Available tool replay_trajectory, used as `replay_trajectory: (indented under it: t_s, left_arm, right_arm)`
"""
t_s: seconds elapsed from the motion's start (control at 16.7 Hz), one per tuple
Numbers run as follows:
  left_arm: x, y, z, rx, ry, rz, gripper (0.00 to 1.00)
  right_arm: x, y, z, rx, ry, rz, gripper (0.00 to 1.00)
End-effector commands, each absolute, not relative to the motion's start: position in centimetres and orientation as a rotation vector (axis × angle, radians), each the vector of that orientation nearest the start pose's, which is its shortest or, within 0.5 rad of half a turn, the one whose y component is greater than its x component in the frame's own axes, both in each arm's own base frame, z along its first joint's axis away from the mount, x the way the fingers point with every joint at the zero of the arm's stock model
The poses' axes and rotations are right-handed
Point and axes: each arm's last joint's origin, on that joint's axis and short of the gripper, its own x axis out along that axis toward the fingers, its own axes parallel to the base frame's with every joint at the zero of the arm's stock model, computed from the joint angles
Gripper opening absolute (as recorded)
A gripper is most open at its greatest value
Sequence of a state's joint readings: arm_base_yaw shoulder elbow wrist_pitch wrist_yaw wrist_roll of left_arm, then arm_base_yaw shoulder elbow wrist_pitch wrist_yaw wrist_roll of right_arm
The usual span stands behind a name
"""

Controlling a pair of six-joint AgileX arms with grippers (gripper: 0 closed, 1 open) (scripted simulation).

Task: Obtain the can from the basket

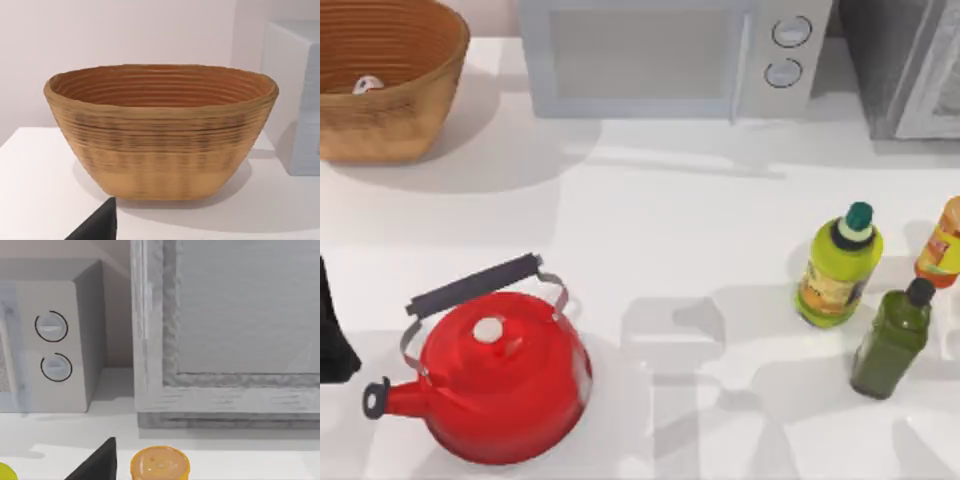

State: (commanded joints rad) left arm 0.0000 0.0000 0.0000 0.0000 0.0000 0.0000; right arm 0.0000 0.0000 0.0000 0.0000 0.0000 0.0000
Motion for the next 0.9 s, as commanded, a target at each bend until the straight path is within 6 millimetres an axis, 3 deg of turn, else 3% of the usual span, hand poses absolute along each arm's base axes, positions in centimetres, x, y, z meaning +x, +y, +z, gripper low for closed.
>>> replay_trajectory:
  t_s: [0.18, 0.36, 0.66, 0.9]
  left_arm:
    - [10.6, -0.1, 16.2, 0.0, 0.001, 0.002, 1.0]
    - [10.6, 0.0, 18.2, 0.002, 0.028, 0.01, 1.0]
    - [12.3, 0.2, 24.6, 0.008, 0.155, 0.017, 1.0]
    - [16.8, 0.5, 30.5, 0.013, 0.32, 0.013, 1.0]
  right_arm:
    - [10.6, -0.1, 16.0, 0.0, 0.0, 0.0, 1.0]
    - [10.6, -0.1, 16.0, 0.0, 0.0, 0.0, 1.0]
    - [10.6, -0.1, 16.0, 0.0, 0.0, 0.0, 1.0]
    - [10.6, -0.1, 16.0, 0.0, 0.0, 0.0, 1.0]
